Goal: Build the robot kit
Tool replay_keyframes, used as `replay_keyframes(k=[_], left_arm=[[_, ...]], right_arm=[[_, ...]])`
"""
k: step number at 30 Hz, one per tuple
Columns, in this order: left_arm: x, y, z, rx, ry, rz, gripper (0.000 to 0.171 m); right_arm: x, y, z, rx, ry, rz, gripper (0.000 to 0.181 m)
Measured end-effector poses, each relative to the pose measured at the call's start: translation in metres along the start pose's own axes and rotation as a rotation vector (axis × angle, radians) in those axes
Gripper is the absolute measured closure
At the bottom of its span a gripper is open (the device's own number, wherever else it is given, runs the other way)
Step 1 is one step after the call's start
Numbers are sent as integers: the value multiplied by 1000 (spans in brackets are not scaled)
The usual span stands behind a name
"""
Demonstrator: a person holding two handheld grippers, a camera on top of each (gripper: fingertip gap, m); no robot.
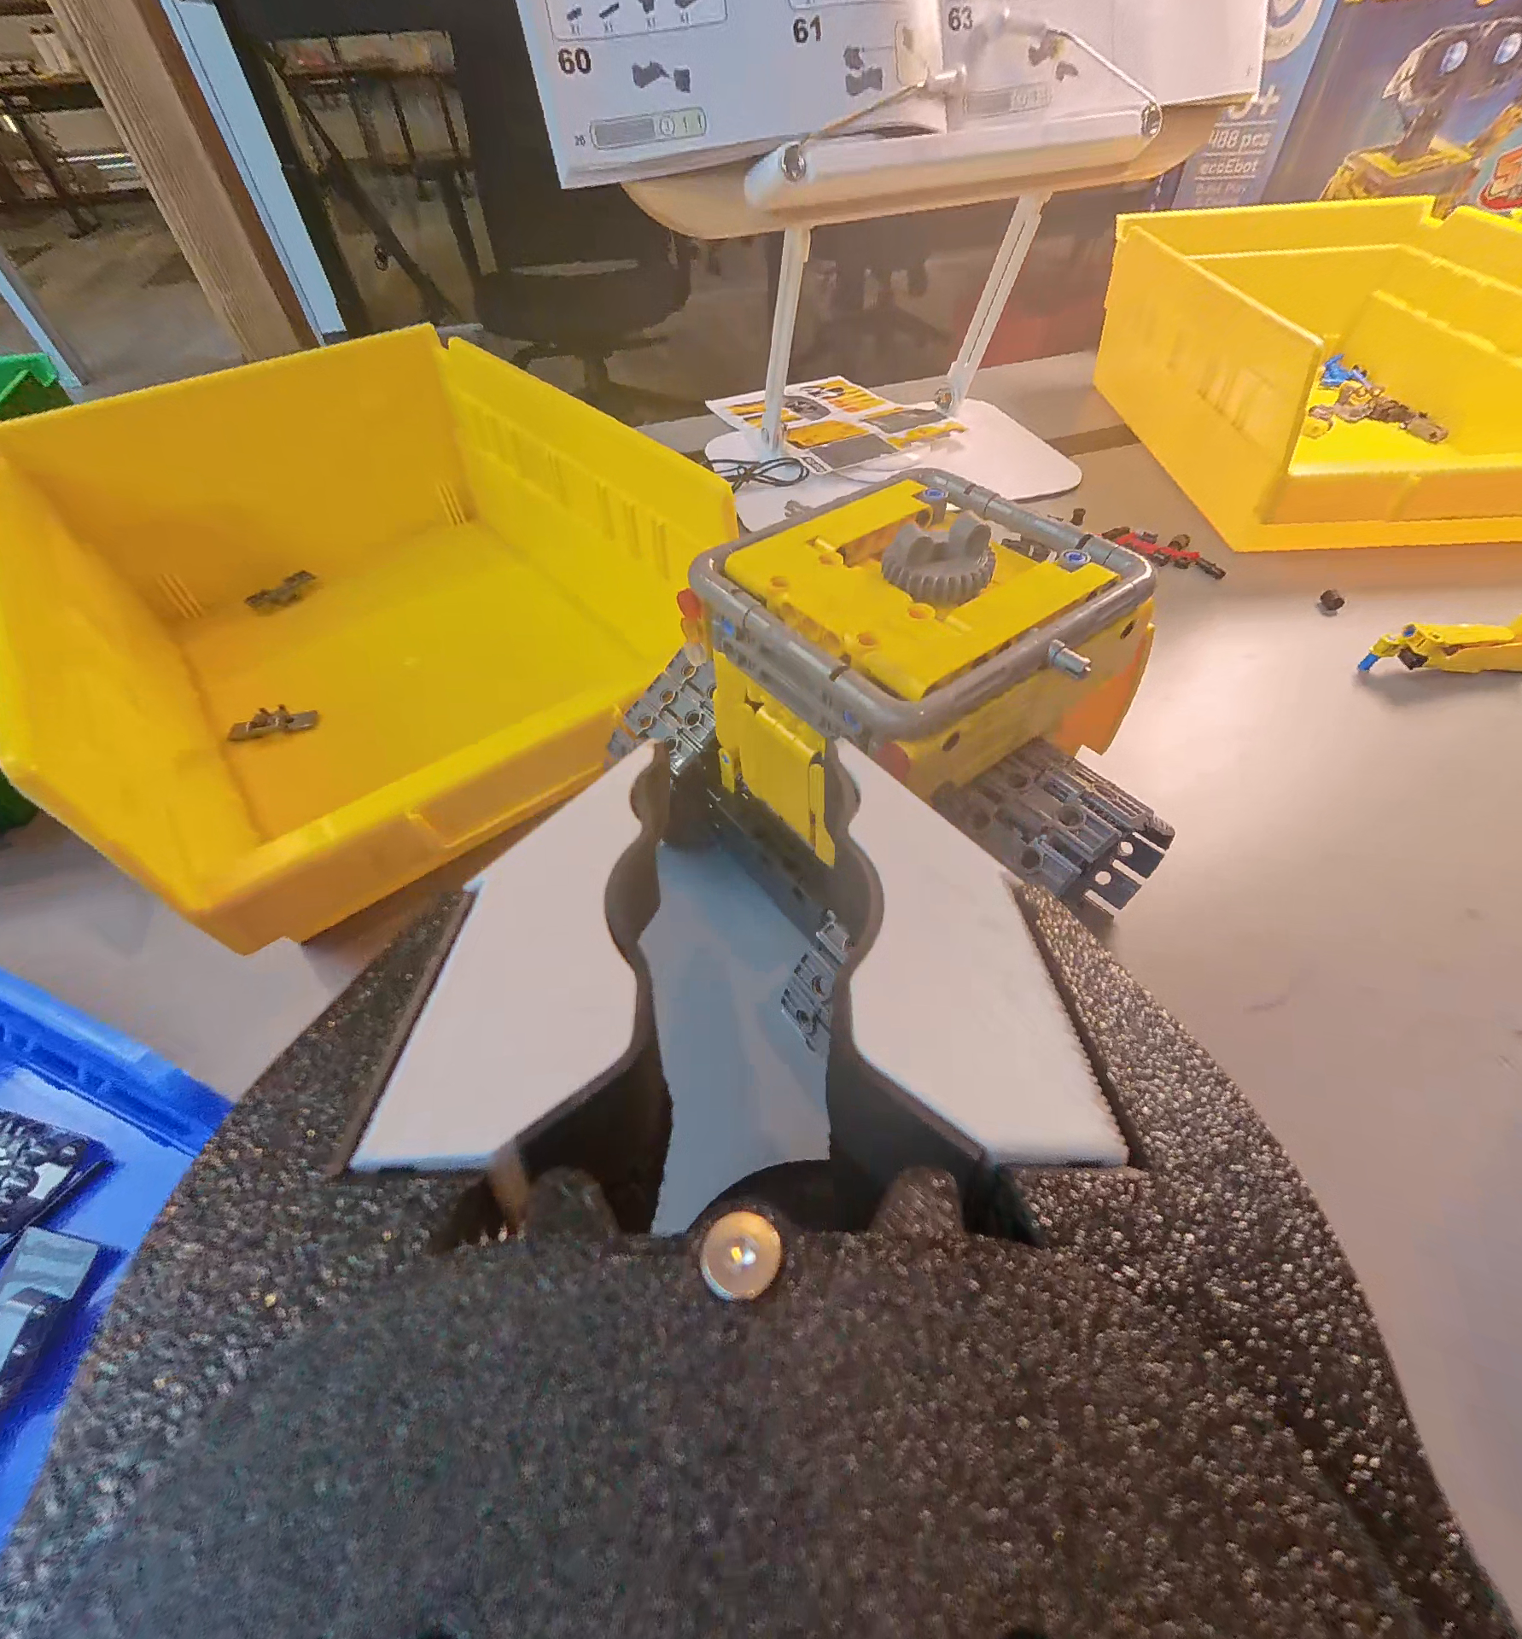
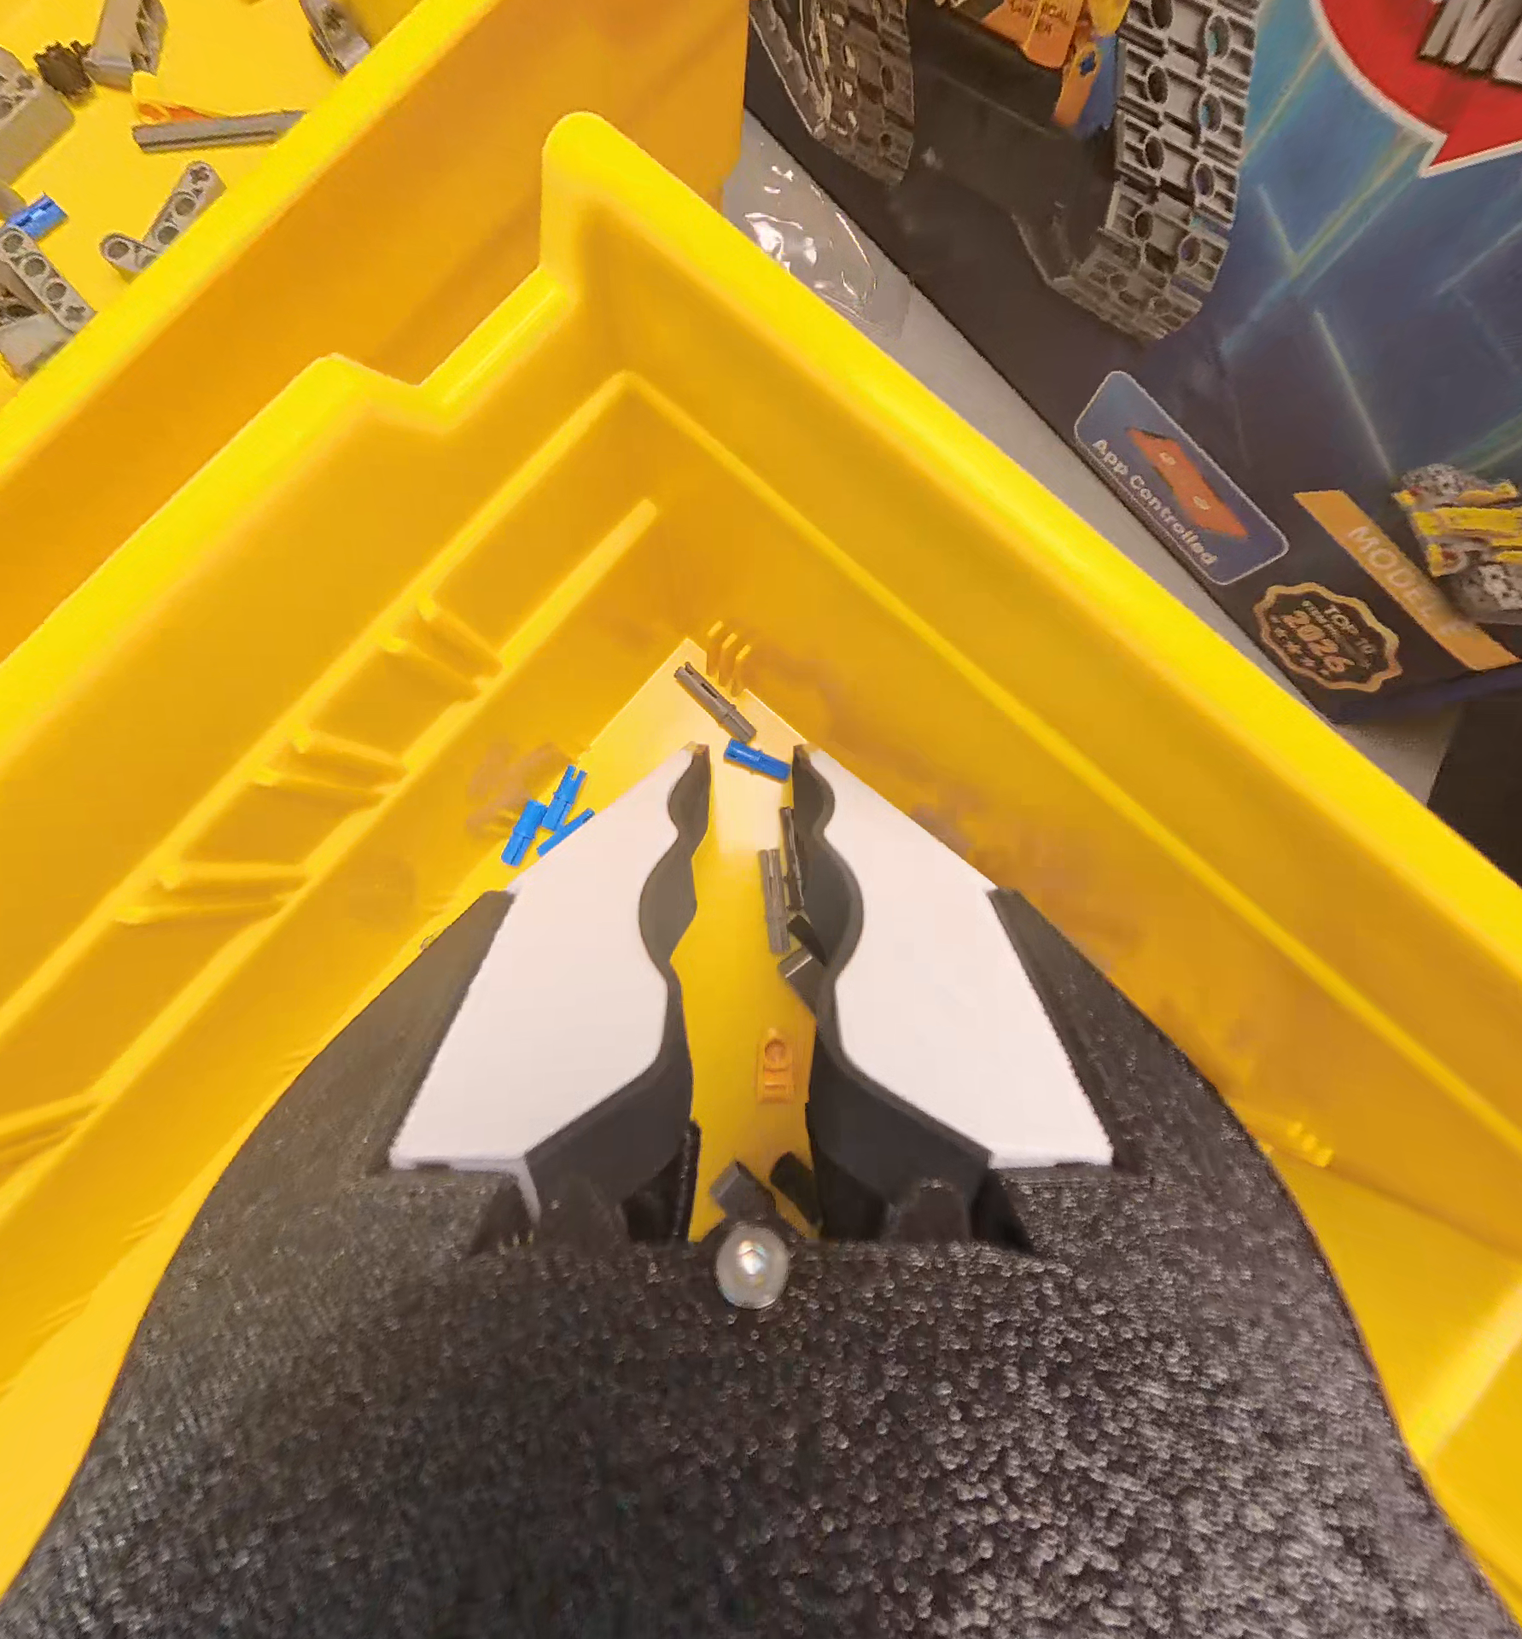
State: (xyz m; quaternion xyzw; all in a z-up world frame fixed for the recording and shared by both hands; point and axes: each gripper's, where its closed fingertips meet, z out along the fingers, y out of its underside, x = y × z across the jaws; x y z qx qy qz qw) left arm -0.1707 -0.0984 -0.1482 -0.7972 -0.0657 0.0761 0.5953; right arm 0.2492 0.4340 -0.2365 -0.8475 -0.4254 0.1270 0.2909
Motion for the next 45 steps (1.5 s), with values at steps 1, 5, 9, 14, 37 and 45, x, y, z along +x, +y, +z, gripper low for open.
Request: replay_keyframes(k=[1, 5, 9, 14, 37, 45], left_arm=[[1, 0, 1, -3, 1, 4, 138], [4, 0, 4, -8, -2, 22, 139], [3, 0, 3, -8, -6, 22, 138], [4, -3, 0, 7, -10, 22, 138], [70, -13, -35, 142, 190, -138, 137], [91, 5, -32, 60, 217, -100, 132]], right_arm=[[1, 1, 3, -11, 3, -5, 163], [1, 3, 8, -26, -16, -9, 164], [-1, 4, 8, -26, -54, 20, 172], [-7, 3, -2, -8, -77, 28, 177], [-376, 82, -69, 160, -474, -438, 177], [-379, 86, -62, 77, -443, -509, 175]])
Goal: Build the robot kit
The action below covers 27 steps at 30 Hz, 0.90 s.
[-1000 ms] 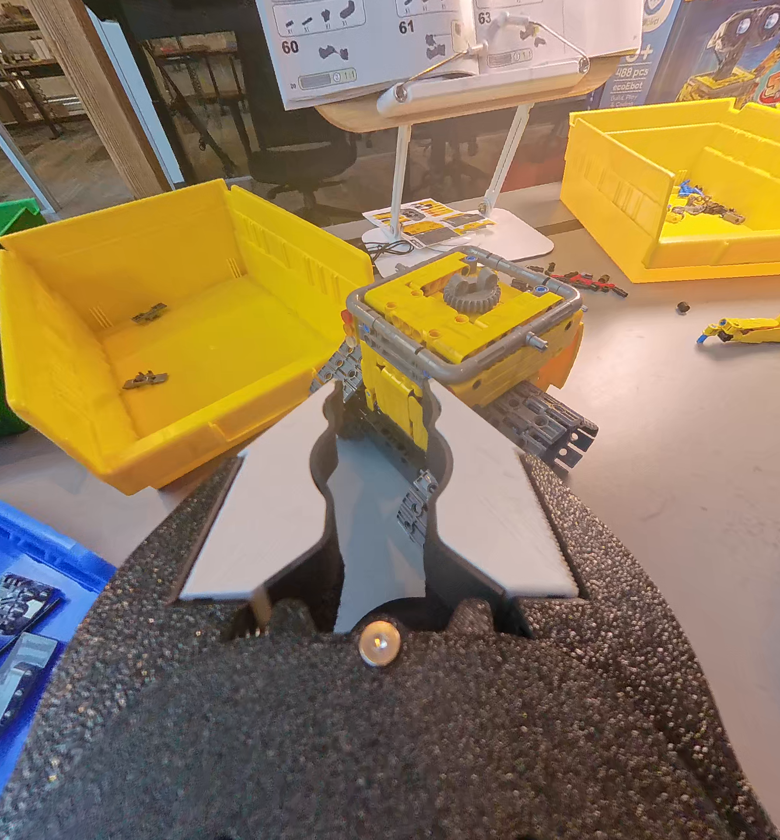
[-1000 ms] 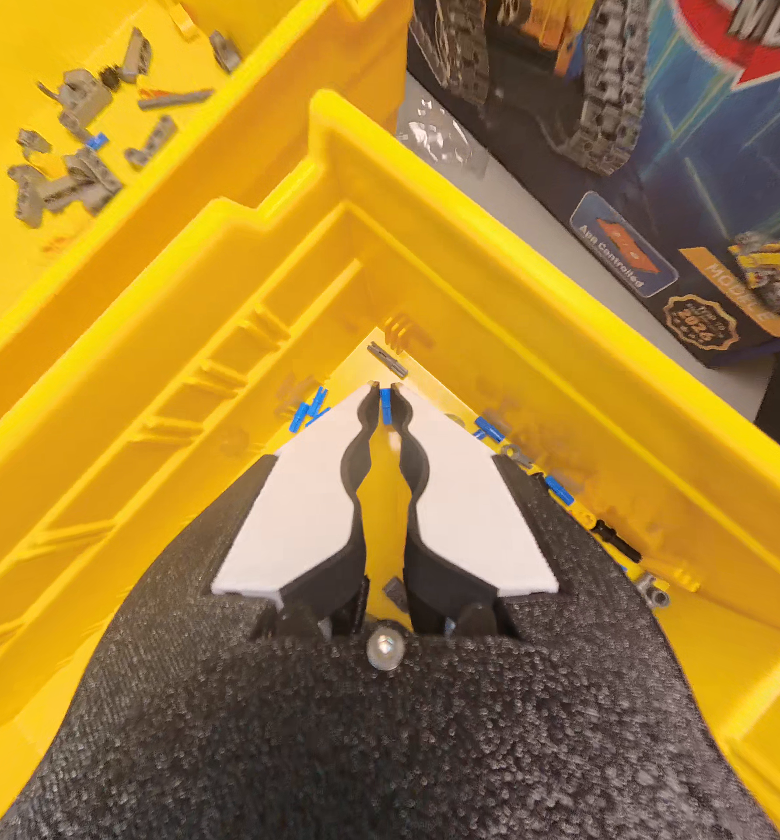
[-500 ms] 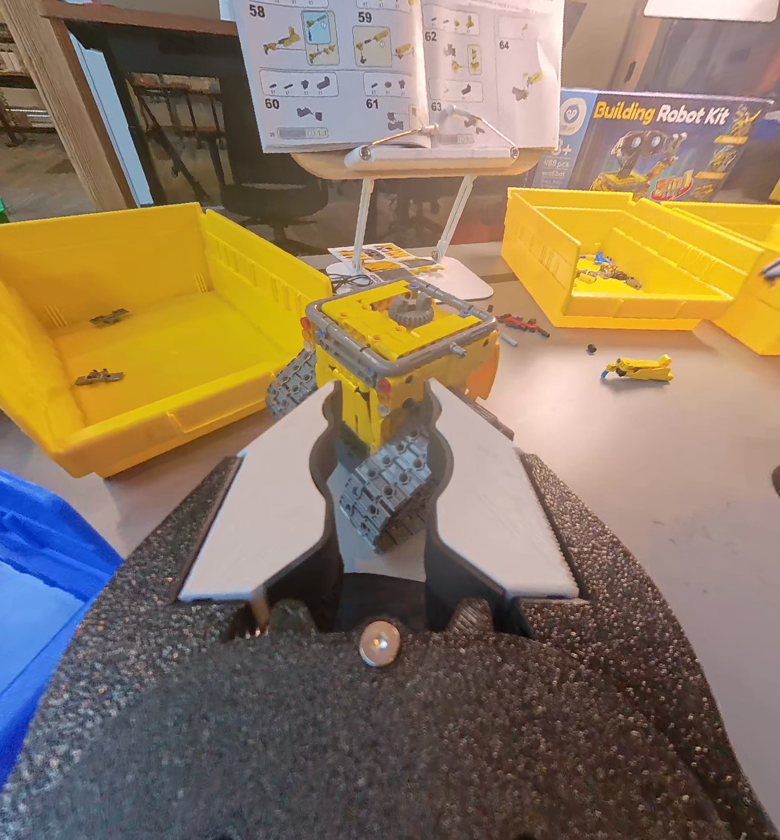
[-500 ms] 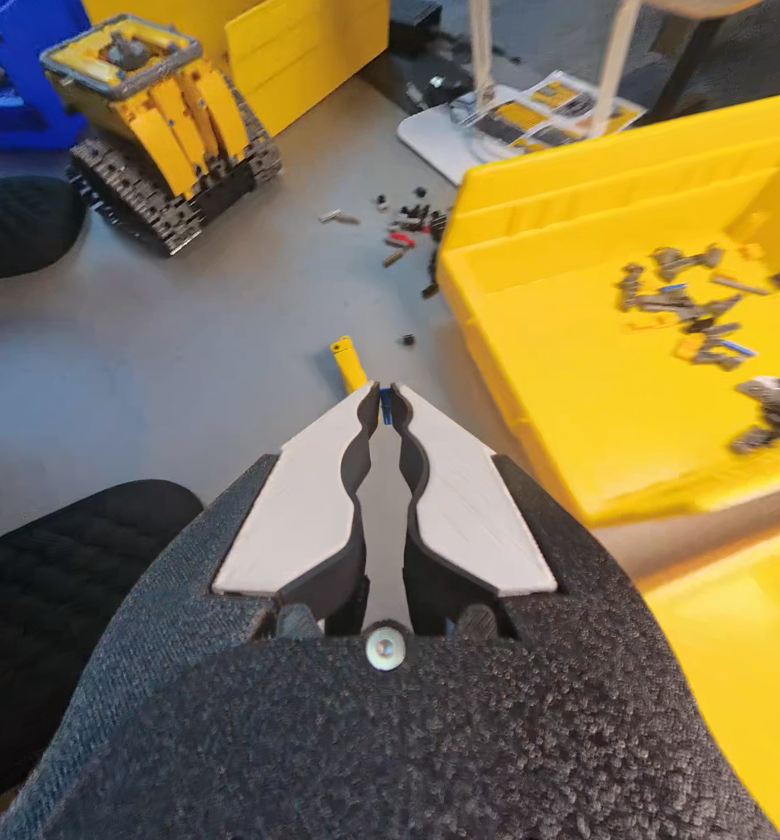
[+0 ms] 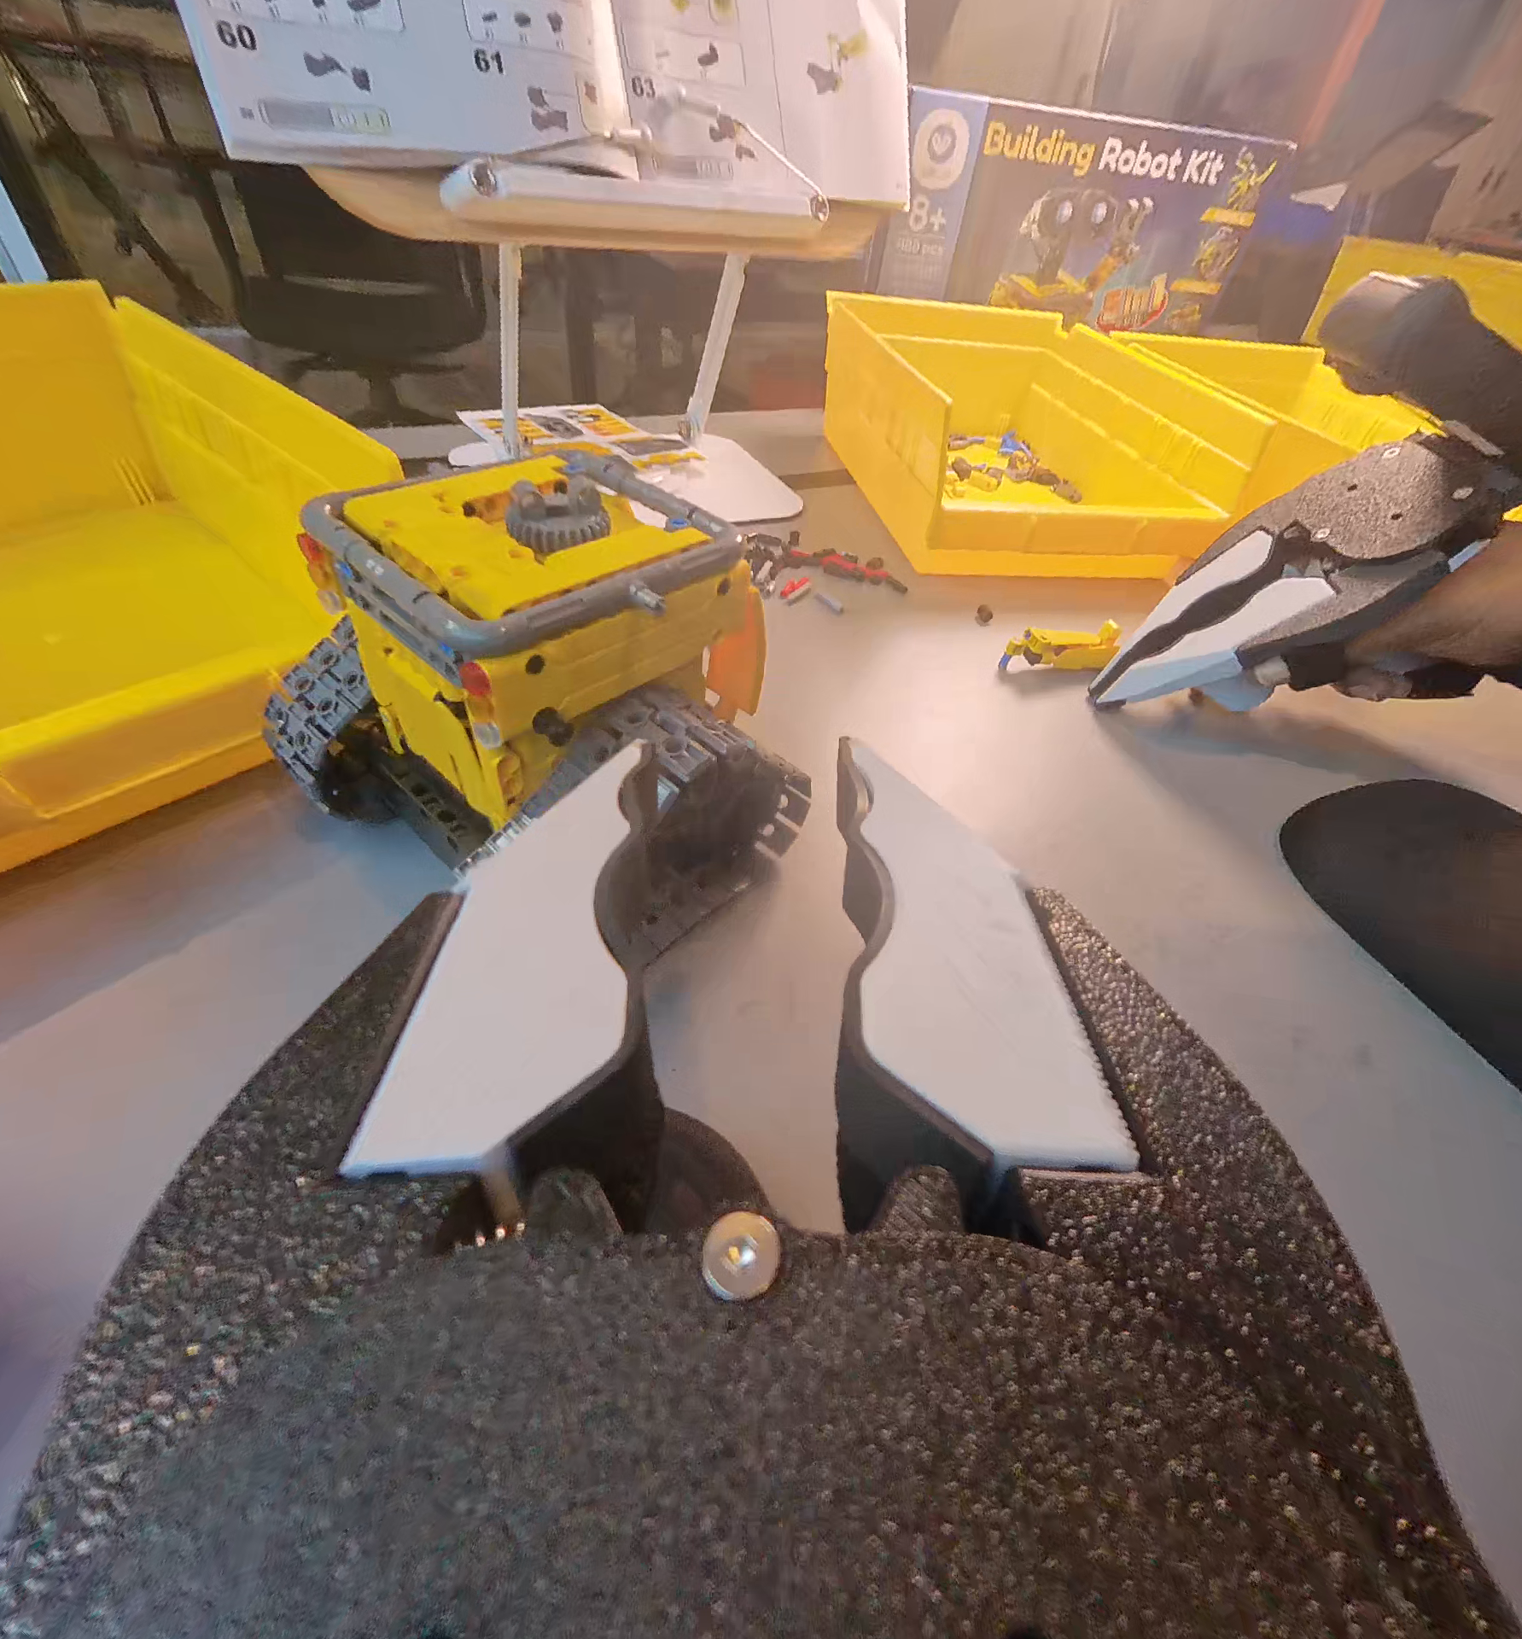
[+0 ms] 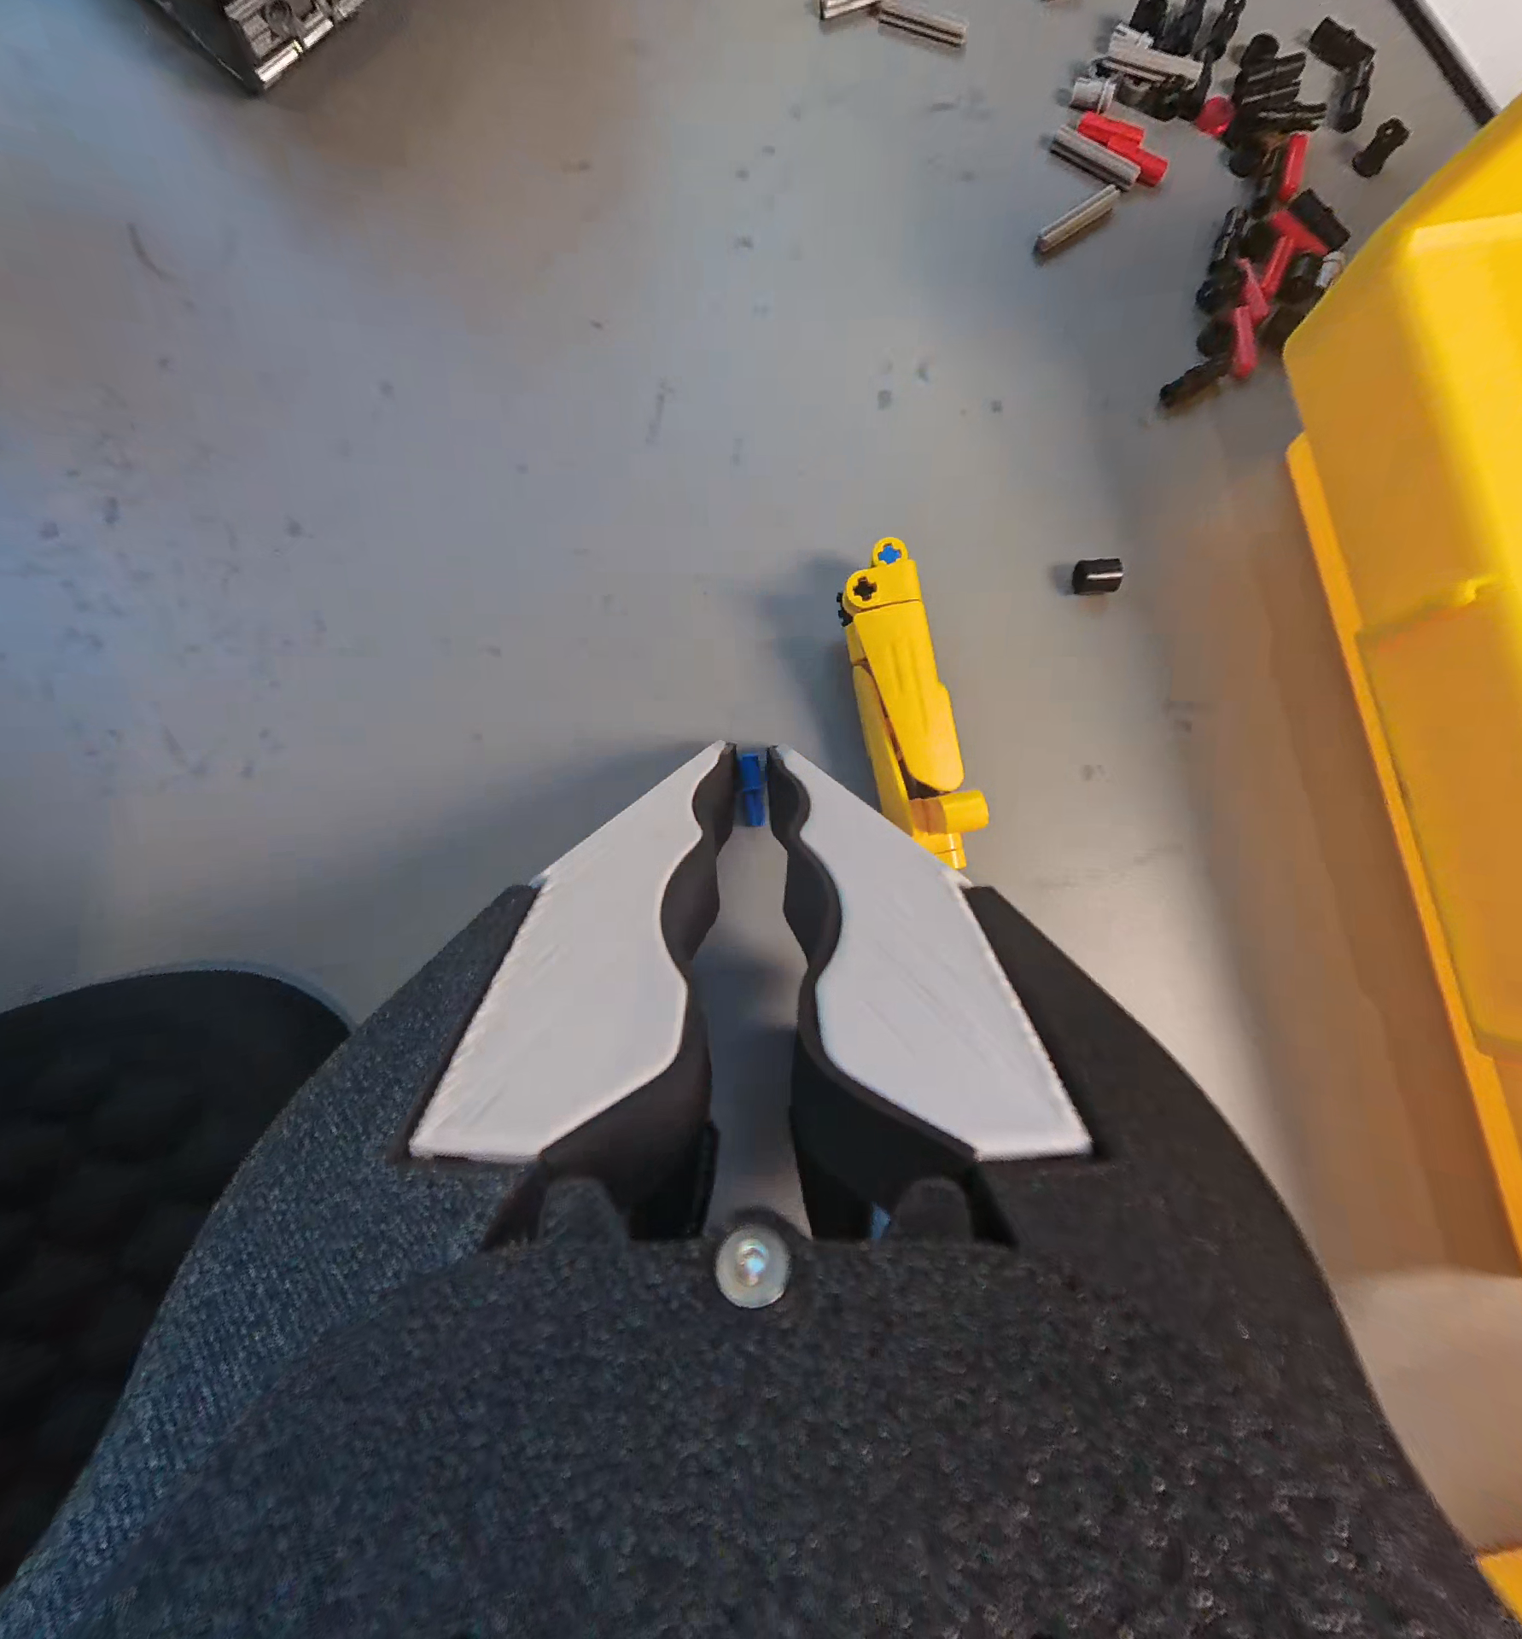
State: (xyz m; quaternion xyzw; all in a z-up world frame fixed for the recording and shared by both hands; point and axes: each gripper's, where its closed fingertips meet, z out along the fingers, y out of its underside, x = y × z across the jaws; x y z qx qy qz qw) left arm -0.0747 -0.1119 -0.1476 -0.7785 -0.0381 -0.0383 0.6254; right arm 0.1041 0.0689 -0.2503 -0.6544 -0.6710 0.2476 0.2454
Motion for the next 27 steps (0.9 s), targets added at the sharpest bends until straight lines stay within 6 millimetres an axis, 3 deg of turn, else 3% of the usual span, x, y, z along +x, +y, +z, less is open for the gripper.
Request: replay_keyframes(k=[3, 5, 8, 11, 13, 15, 17, 19, 22, 27], left_arm=[[-3, 1, 1, -15, 4, 0, 132], [-8, 0, 1, -23, -10, 22, 132], [-22, -3, -2, -19, -44, 61, 132], [-35, -5, -6, -2, -66, 59, 132], [-42, -7, -7, 18, -72, 46, 132], [-48, -6, -8, 26, -72, 26, 132], [-49, -6, -7, 30, -53, -3, 132], [-49, -5, -7, 28, -46, -17, 132], [-48, -3, -7, 33, -39, -11, 132], [-46, -3, -9, 46, -32, -2, 132]], right_arm=[[1, 0, -3, 24, 5, 0, 162], [-1, -12, -17, 123, -18, 17, 159], [16, -42, -75, 346, 21, 63, 156], [67, -47, -149, 476, 196, 129, 155], [121, -26, -194, 424, 399, 190, 156], [180, 13, -226, 257, 589, 252, 157], [236, 64, -243, -13, 728, 292, 159], [276, 108, -246, -258, 761, 337, 163], [307, 154, -229, -524, 708, 420, 166], [336, 198, -211, -818, 718, 454, 168]])
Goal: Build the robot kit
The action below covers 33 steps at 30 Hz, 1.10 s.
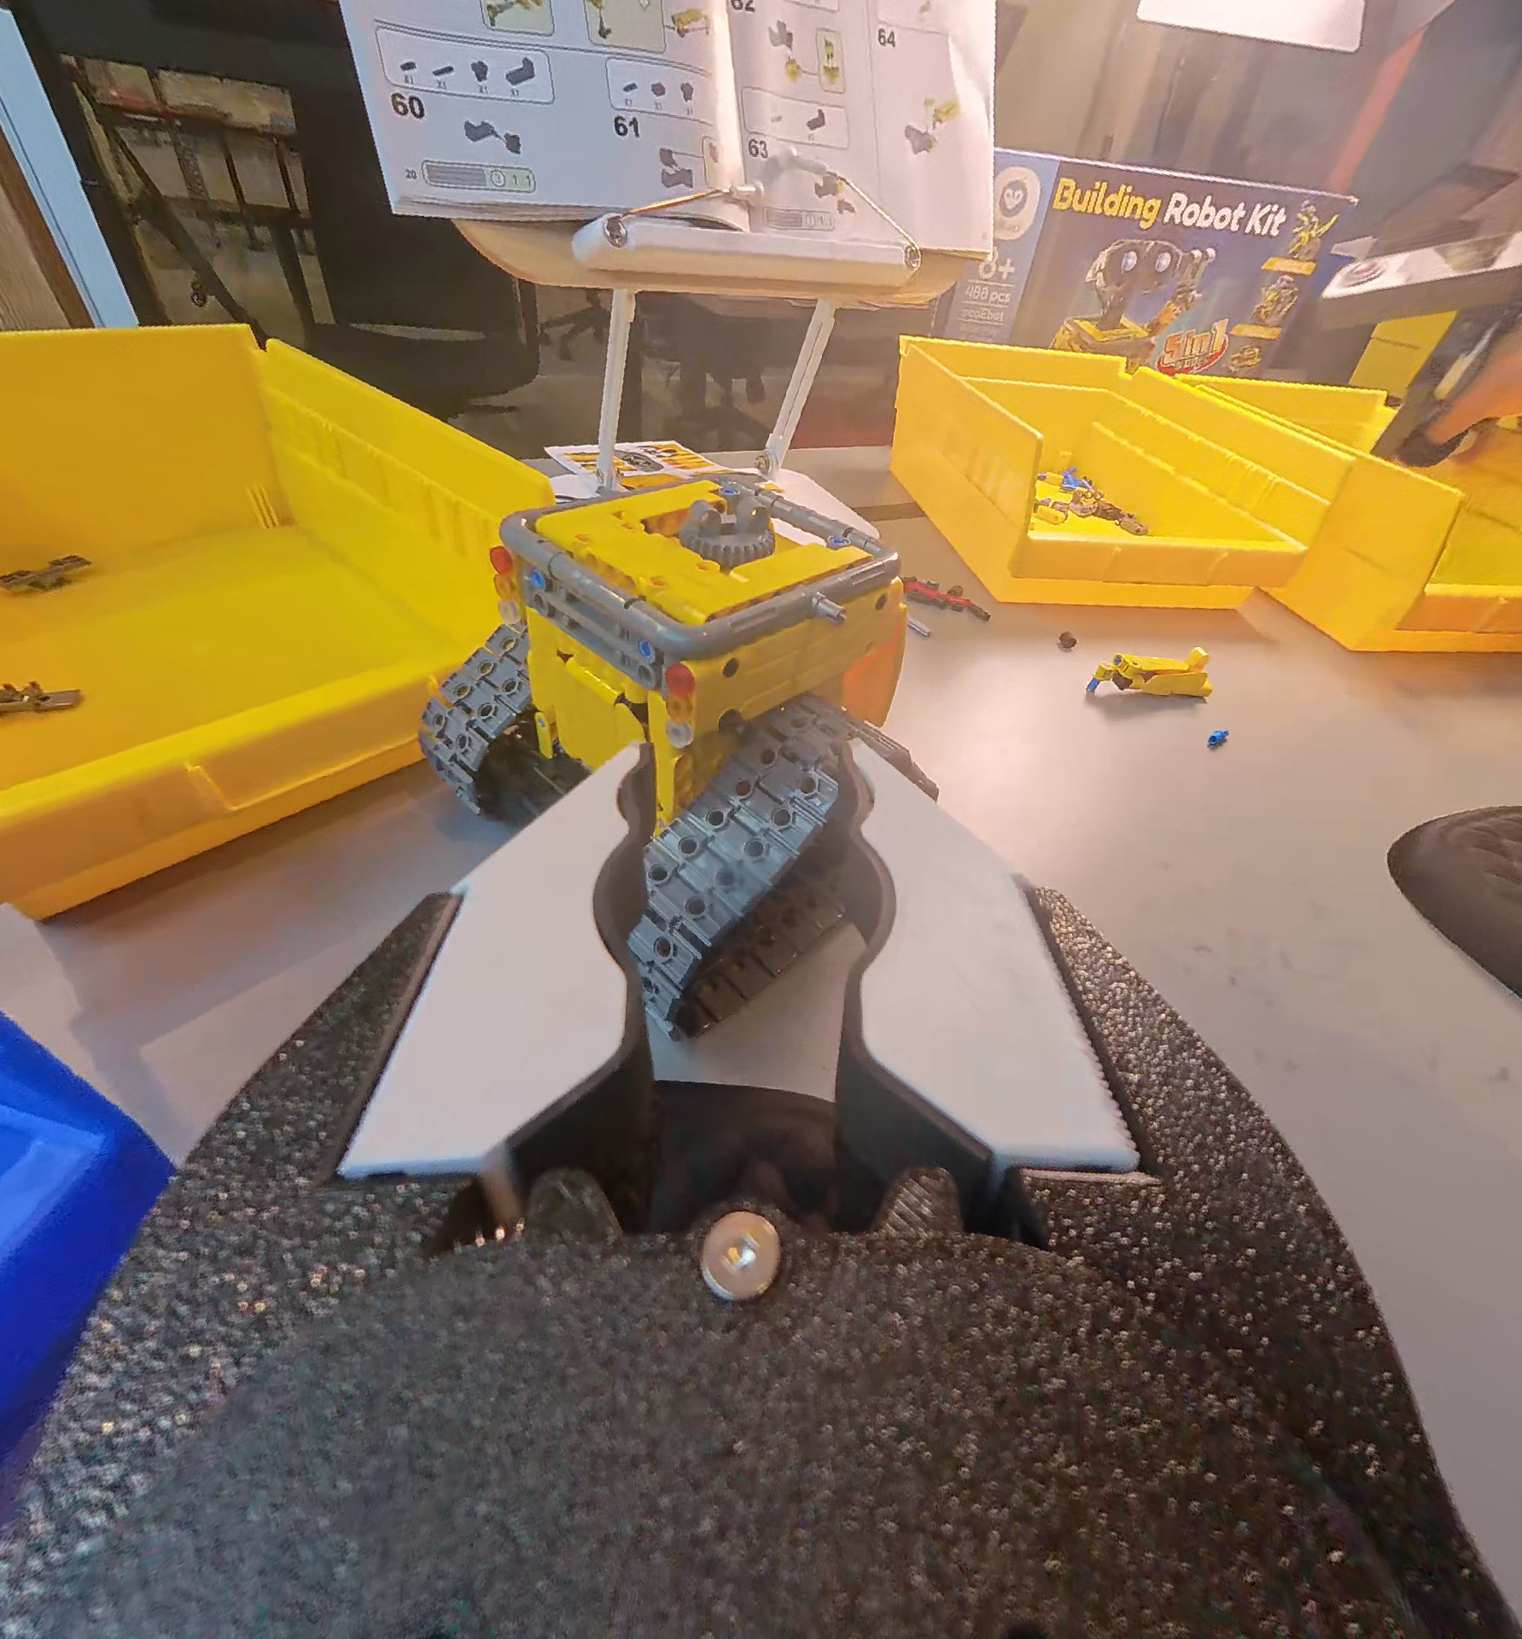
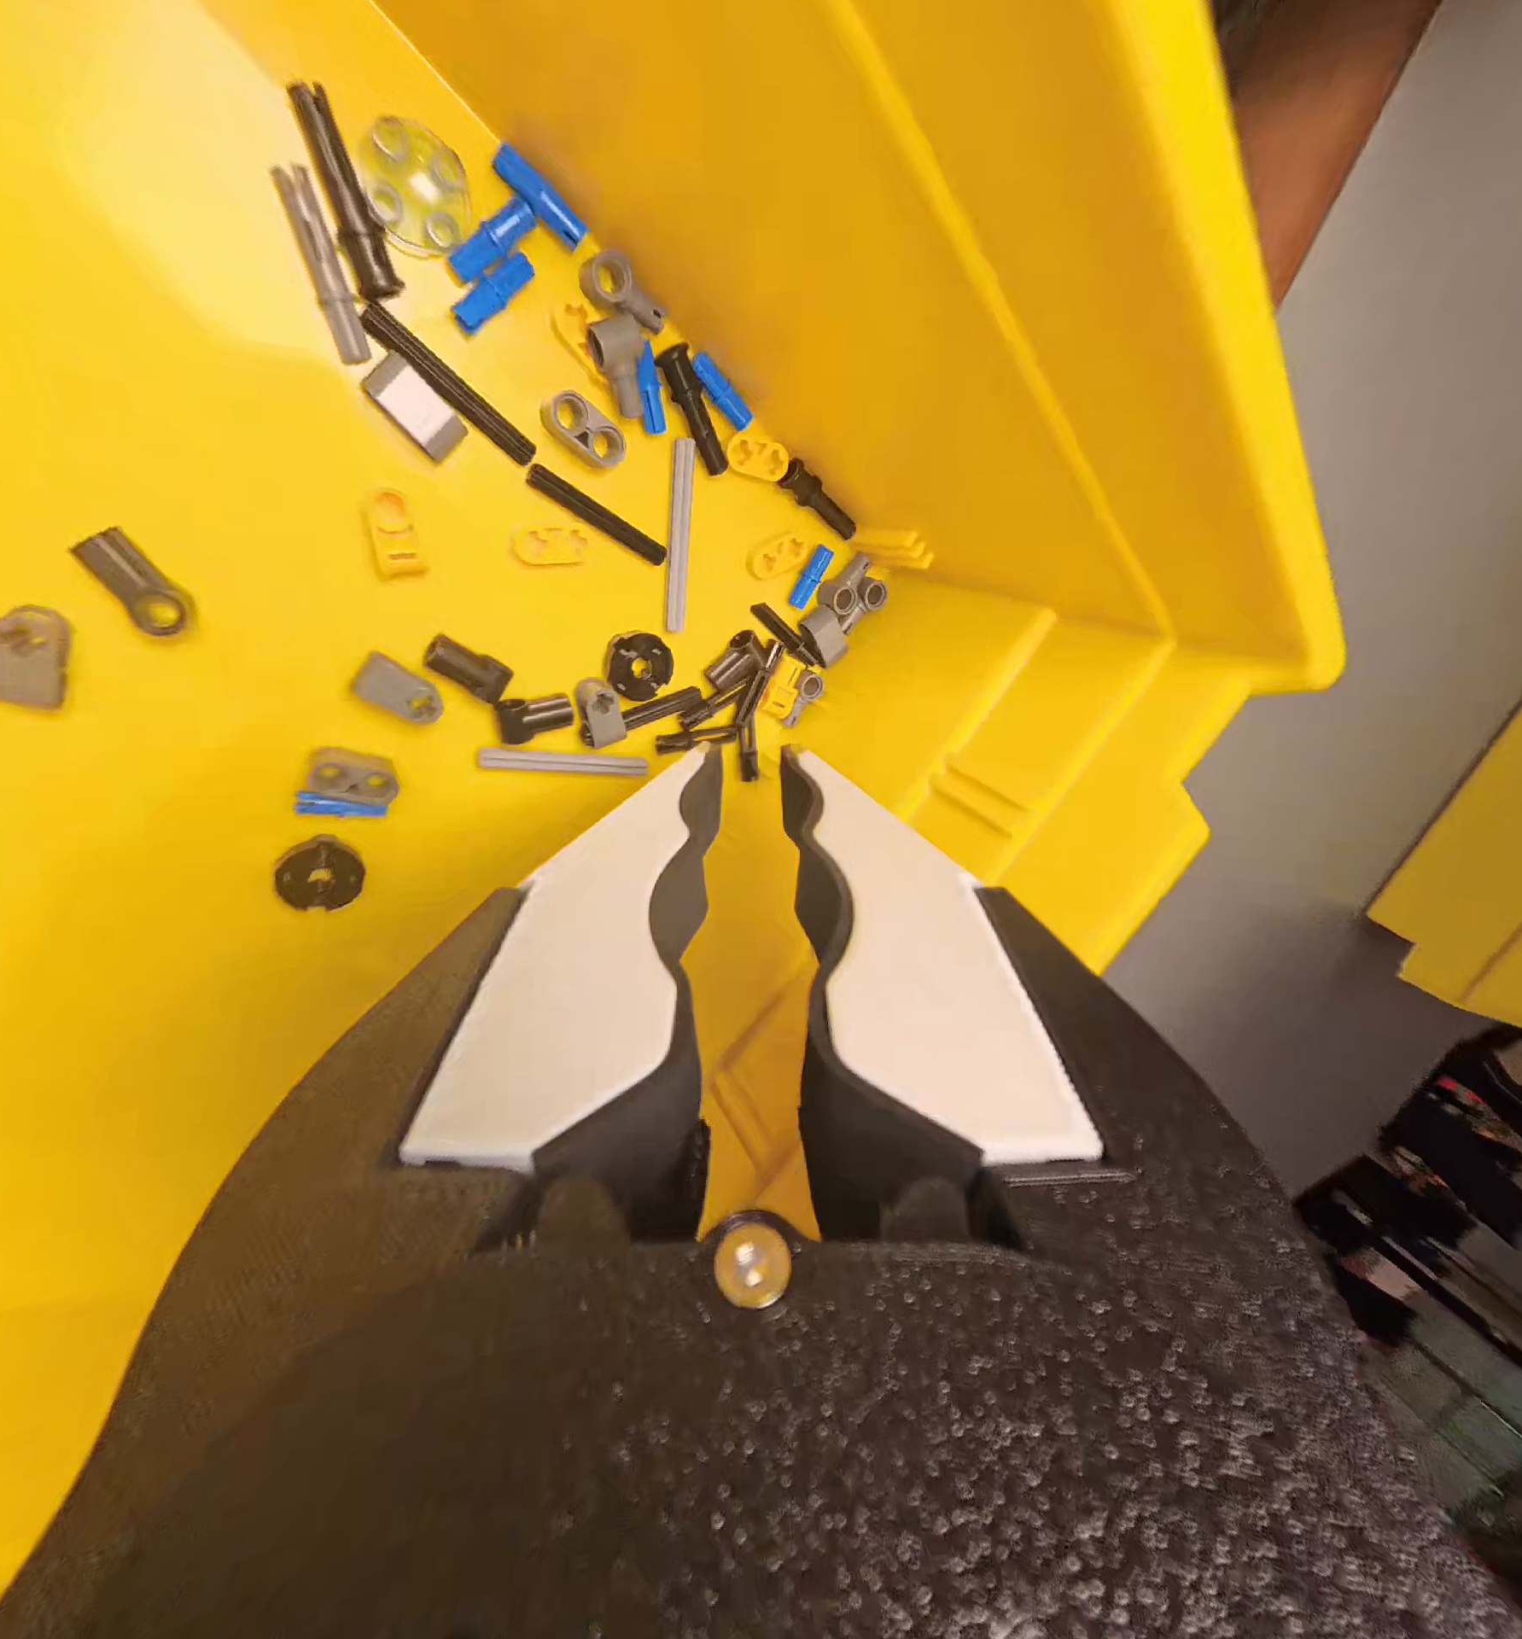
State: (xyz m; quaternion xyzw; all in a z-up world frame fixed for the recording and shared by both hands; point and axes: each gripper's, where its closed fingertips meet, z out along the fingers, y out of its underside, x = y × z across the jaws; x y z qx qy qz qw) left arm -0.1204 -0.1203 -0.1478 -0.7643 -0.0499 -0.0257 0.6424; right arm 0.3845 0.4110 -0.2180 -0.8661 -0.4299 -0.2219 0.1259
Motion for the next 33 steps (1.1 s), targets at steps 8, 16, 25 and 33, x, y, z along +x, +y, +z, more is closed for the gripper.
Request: replay_keyframes(k=[8, 16, 25, 33], left_arm=[[-6, -1, -2, 19, 48, -103, 132], [-16, -4, -5, 49, 77, -225, 132], [-17, -3, -4, 42, 101, -269, 132], [-17, -4, -4, 48, 109, -278, 133]], right_arm=[[2, -1, 23, -181, 84, -148, 174], [2, 1, 29, -264, 60, -248, 181], [-14, -10, 1, -102, -162, -143, 181], [3, -10, -1, -30, -69, -130, 171]])
